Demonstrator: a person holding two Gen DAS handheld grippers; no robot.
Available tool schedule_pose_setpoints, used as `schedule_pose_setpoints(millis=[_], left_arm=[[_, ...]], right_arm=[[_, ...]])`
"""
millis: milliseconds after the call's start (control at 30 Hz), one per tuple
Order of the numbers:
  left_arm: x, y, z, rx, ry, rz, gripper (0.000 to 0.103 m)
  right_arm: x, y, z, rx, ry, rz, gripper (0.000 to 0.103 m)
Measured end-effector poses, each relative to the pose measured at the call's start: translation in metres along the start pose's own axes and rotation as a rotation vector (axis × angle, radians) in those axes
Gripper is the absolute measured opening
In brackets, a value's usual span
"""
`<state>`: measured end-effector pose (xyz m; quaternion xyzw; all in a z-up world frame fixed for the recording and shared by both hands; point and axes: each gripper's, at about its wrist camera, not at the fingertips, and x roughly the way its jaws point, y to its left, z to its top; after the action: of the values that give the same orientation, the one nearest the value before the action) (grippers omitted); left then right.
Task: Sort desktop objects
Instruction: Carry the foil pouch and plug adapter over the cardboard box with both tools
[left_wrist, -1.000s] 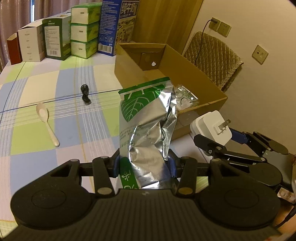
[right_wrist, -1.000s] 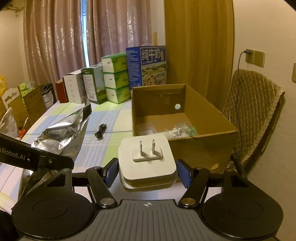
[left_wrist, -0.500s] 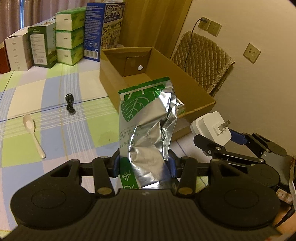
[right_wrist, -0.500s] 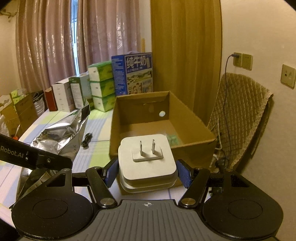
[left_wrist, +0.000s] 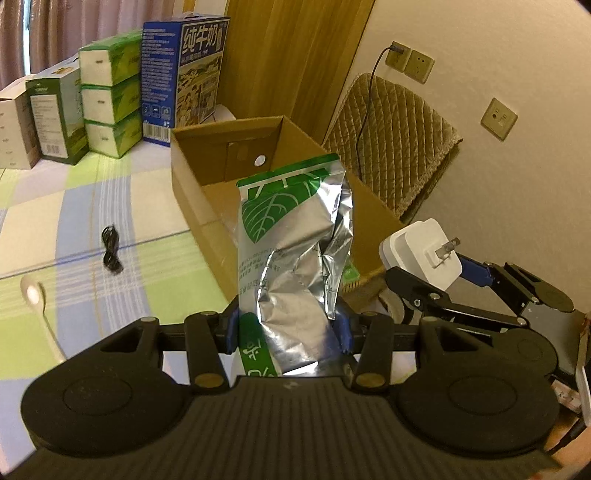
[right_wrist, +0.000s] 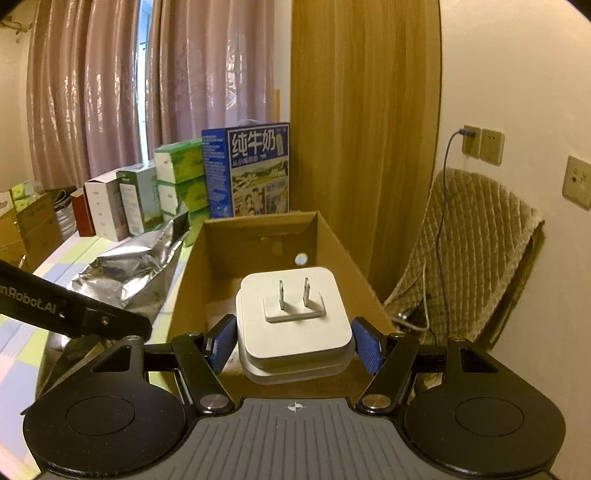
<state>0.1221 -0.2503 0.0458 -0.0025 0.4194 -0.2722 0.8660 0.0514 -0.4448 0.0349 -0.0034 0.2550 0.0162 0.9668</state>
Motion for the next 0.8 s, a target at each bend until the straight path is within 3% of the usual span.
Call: schedule_pose_setpoints(millis=[433, 800], left_arm=[[0.071, -0.001, 0.063, -0.027, 0.016, 0.005, 0.043], [0.120, 0.015, 0.087, -0.071, 0.028, 0.001, 0.043]], right_arm=[[0.081, -0.034, 0.026, -0.012, 0.042, -0.007, 0.064], [0.131, -0.046, 0.031, -0.025, 0.083, -0.009, 0.064]])
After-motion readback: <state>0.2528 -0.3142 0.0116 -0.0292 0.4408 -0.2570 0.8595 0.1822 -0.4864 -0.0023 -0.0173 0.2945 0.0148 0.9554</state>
